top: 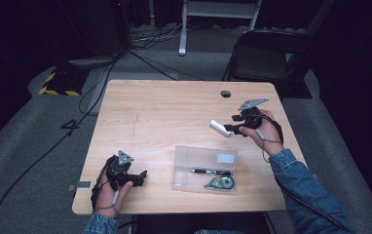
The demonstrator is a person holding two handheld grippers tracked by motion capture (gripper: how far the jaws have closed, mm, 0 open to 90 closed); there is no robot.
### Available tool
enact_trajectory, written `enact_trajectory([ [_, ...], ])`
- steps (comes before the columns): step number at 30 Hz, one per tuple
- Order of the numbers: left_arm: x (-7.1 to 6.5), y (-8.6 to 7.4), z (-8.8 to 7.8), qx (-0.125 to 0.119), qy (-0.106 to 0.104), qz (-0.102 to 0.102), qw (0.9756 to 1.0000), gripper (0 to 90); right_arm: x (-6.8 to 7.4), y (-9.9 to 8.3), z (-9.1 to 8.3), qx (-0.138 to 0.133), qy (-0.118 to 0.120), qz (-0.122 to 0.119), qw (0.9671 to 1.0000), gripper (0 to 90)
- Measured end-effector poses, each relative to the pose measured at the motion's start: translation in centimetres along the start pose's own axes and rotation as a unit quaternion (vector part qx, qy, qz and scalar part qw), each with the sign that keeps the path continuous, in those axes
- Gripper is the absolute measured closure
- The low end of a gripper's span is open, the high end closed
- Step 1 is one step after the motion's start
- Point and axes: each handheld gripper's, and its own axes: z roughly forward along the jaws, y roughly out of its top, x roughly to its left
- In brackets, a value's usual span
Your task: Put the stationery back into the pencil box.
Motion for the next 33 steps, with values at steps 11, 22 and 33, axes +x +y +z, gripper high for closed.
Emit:
enact_trajectory([
  [11,0.0,0.0,0.0,0.0,0.0,0.0,1.0,4.7,-1.8,-0.9,2.7,0.037,-0.006,0.019,0.9991,41.3],
  [22,0.0,0.0,0.0,0.0,0.0,0.0,1.0,4.6,-2.3,-1.6,4.4,0.072,-0.003,0.02,0.9972,46.2],
  [33,0.0,0.0,0.0,0.0,0.001,0.001,1.0,4.6,-2.2,-1.9,5.7,0.107,0.004,0.008,0.9942,54.5],
])
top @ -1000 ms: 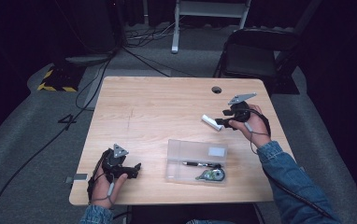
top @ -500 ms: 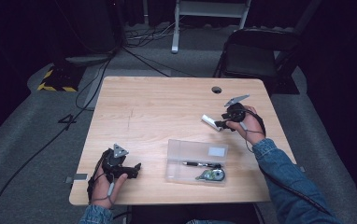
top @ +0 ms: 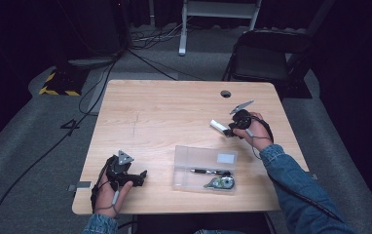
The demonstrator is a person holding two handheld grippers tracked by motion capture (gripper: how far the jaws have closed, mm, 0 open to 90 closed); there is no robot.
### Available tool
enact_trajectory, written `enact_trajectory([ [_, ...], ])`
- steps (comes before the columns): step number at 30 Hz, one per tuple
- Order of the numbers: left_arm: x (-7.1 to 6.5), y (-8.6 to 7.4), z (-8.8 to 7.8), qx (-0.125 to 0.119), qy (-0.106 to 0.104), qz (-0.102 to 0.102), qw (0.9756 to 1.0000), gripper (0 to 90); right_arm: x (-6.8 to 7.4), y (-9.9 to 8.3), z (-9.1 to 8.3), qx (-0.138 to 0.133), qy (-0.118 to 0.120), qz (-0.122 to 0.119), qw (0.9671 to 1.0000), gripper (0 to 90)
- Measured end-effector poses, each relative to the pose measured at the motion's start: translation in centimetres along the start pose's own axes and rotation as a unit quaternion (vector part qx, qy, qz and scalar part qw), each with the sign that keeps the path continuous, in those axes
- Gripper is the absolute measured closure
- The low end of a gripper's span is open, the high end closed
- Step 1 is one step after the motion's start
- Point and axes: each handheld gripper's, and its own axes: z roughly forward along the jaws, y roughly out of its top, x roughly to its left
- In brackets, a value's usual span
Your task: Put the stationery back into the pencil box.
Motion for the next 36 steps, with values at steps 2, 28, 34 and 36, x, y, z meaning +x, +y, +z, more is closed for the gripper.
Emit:
enact_trajectory([
  [2,0.0,0.0,0.0,0.0,0.0,0.0,1.0,4.6,0.0,0.0,0.2,0.004,0.0,-0.003,1.0,55.7],
  [28,0.0,0.0,0.0,0.001,-0.001,0.001,1.0,4.4,0.4,0.4,0.2,0.015,0.009,-0.01,0.9998,71.8],
  [34,0.0,0.0,0.0,0.001,-0.001,0.001,1.0,4.4,0.6,0.7,-1.0,0.001,0.009,-0.013,0.9999,71.7],
  [36,0.0,0.0,0.0,0.001,-0.001,0.002,1.0,4.3,0.7,0.9,-1.5,-0.005,0.01,-0.017,0.9998,71.7],
])
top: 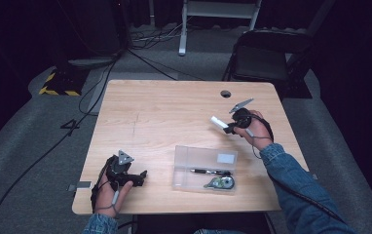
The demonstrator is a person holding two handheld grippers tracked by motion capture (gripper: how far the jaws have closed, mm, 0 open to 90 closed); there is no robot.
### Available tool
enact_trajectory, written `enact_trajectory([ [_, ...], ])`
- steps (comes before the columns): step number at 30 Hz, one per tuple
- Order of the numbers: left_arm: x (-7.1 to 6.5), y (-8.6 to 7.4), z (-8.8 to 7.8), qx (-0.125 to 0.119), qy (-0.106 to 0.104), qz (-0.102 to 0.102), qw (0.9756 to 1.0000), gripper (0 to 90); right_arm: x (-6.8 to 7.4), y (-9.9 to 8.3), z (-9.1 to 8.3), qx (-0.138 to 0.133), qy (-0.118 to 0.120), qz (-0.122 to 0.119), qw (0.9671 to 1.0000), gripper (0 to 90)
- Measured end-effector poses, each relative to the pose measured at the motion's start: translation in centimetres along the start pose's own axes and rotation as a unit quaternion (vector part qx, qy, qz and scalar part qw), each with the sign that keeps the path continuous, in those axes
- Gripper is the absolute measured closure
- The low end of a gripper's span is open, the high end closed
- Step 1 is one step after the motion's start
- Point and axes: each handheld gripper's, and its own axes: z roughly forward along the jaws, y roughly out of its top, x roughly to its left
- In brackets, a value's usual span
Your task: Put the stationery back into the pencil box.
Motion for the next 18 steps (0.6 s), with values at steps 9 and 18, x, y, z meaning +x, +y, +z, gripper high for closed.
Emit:
enact_trajectory([
  [9,0.0,0.1,0.1,0.001,0.0,0.002,1.0,3.1,1.5,1.1,-3.2,-0.031,0.011,-0.013,0.9994,71.7],
  [18,0.0,0.2,0.2,0.002,-0.002,-0.001,1.0,1.4,3.5,1.6,-5.4,-0.048,0.026,-0.039,0.9978,71.7],
])
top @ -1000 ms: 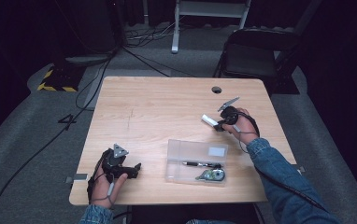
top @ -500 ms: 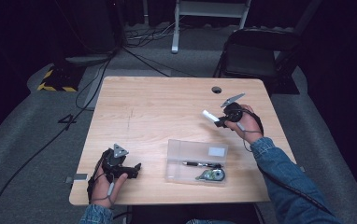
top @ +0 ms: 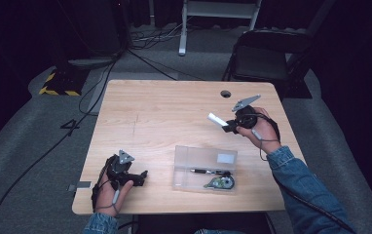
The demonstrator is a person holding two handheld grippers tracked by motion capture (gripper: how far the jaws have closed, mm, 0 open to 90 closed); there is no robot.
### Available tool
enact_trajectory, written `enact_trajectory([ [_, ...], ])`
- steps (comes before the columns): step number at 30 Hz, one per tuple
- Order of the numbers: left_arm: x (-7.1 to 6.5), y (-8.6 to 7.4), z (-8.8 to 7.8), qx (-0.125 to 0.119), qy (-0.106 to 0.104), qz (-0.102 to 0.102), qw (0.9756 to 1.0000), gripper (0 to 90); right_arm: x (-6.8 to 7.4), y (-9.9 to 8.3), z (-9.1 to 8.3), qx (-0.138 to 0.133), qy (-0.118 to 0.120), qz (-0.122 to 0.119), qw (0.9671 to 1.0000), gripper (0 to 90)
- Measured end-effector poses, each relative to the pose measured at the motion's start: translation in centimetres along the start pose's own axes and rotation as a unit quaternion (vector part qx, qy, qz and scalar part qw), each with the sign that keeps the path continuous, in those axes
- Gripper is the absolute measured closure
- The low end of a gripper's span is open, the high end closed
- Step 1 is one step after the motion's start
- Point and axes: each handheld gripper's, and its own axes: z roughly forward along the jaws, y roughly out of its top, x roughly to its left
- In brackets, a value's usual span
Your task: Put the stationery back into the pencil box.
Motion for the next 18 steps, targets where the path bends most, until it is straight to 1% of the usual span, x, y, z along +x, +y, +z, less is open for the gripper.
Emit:
enact_trajectory([
  [6,0.0,0.0,0.0,0.004,0.002,0.002,1.0,0.7,1.8,0.4,-1.5,-0.008,0.016,-0.028,0.9995,71.7],
  [8,0.0,0.1,0.0,0.004,0.001,0.003,1.0,0.6,2.4,0.4,-1.9,-0.008,0.024,-0.033,0.9991,71.7],
  [9,0.0,0.1,0.0,0.004,0.001,0.003,1.0,0.5,2.8,0.4,-2.2,-0.011,0.029,-0.04,0.9987,71.7],
  [14,0.0,0.1,0.0,0.004,0.002,0.003,1.0,0.4,4.2,0.1,-3.0,-0.022,0.042,-0.052,0.9975,71.7],
  [15,0.0,0.1,0.0,0.004,0.001,0.003,1.0,0.4,4.7,0.0,-3.2,-0.024,0.047,-0.054,0.9972,71.7],
  [18,0.0,0.1,0.0,0.004,0.002,0.004,1.0,0.5,5.2,-0.1,-3.5,-0.027,0.05,-0.057,0.9967,71.7],
])
